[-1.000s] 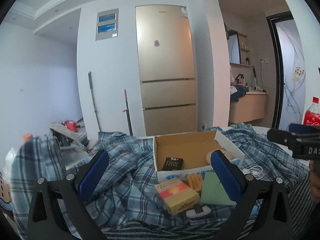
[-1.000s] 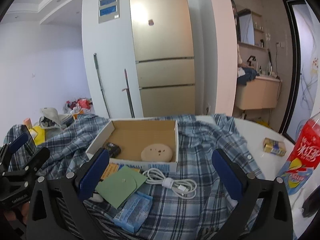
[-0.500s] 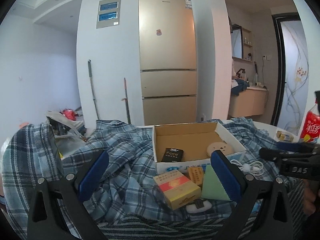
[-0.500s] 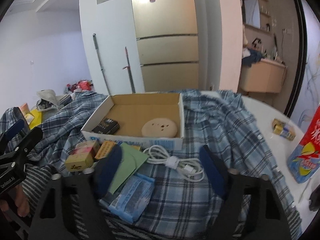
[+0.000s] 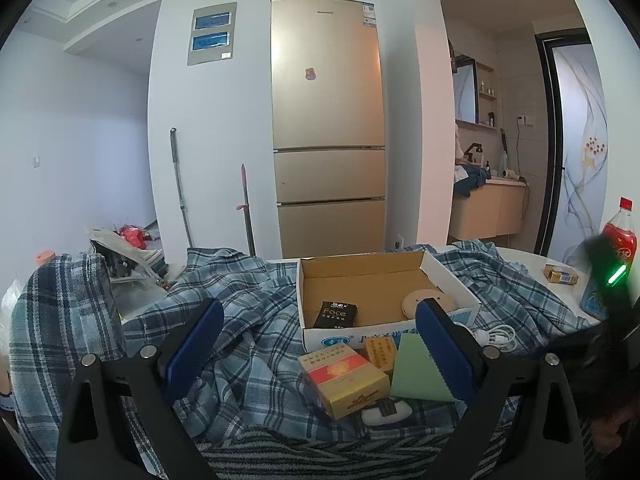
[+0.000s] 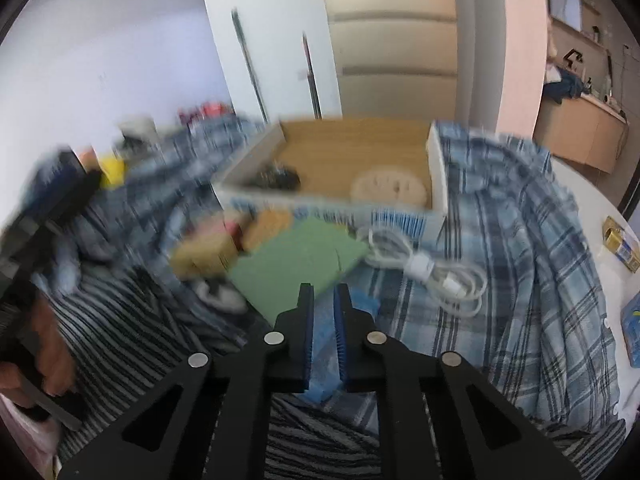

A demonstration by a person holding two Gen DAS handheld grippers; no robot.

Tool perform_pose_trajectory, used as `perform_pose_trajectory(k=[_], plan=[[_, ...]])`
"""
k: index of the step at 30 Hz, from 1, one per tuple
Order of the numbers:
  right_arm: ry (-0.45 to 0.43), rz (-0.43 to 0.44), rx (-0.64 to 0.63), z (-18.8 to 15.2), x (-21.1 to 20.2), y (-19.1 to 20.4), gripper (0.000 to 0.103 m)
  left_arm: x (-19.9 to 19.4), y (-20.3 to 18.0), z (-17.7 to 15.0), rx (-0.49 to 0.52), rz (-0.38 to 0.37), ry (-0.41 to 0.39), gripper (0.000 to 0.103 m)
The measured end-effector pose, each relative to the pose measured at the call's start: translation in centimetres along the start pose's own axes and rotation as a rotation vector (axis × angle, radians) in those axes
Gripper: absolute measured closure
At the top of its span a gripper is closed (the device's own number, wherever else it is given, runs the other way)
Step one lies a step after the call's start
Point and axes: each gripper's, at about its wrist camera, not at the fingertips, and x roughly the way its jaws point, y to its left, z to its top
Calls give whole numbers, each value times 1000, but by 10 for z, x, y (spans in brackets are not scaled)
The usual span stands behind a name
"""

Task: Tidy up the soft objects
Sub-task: 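Move the right gripper down to the blue packet beside the green pouch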

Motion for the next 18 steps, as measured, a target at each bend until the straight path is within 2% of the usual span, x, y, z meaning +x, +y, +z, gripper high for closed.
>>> perform_pose_trajectory(k=[1,3,9,11,14,16,18], plan=[[34,18,7,-2,9,-2,93,0,0,0,4,0,4,5],[15,25,22,-1,2,-4,93,1,-1,-1,9,0,11,5],[-129,52,6,0,-29,1,93,2,1,-1,4,8,15,5],[-111,85,-16,-2,-26,6,93,2,1,0,6,7,16,5],[36,2,-59,-7,3,10,93,2,1,-1,11,9,15,5],[34,-12,-54,-5,5,9,93,3,1,-2,13,8,17,5],[5,22,-16,-4,-2,2,93,3,0,-2,14,9,19,5]])
